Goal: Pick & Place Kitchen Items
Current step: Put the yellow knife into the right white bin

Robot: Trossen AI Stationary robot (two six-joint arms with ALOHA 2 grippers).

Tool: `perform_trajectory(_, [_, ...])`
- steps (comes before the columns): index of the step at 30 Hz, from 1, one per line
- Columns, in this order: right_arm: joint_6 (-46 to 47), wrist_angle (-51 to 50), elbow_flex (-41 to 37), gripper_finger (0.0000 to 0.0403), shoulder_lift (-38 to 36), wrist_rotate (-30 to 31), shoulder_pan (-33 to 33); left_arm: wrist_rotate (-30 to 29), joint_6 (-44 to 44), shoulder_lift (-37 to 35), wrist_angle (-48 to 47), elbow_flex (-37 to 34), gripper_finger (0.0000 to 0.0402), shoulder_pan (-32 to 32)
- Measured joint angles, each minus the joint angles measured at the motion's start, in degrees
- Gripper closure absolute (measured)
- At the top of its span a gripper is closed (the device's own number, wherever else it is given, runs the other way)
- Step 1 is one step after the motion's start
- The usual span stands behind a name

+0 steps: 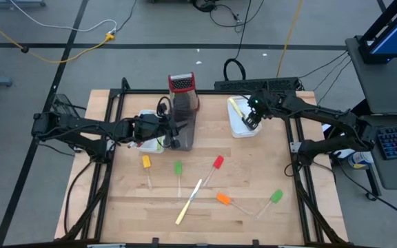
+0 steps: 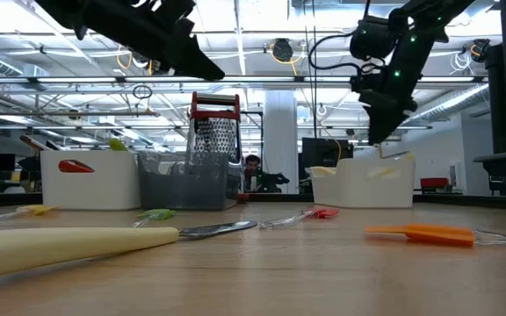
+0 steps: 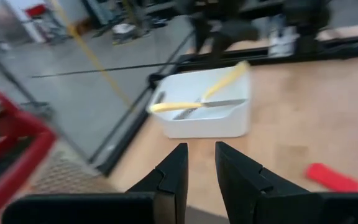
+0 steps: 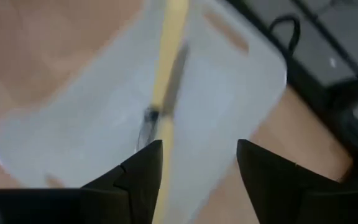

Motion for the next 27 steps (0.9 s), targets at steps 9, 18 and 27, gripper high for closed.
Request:
perform_trajectory(9, [-9.98, 30.21, -7.46, 0.0210, 0.00, -12.79, 3.47, 7.22, -11.41, 0.00, -3.06, 0.00, 0.0316, -0.16])
perform_trajectory(18, [-14.28, 62.60, -17.78, 0.0208, 0.02, -24.48, 12.27, 7.34, -23.94, 0.00, -8.10, 0.00, 0.0316, -3.01])
perform_trajectory(27, [-17.68, 80.61, -27.32, 0.0213, 0.04, -23.98, 18.80, -1.82, -28.75, 0.02, -5.81, 0.02, 0.0316, -15.73])
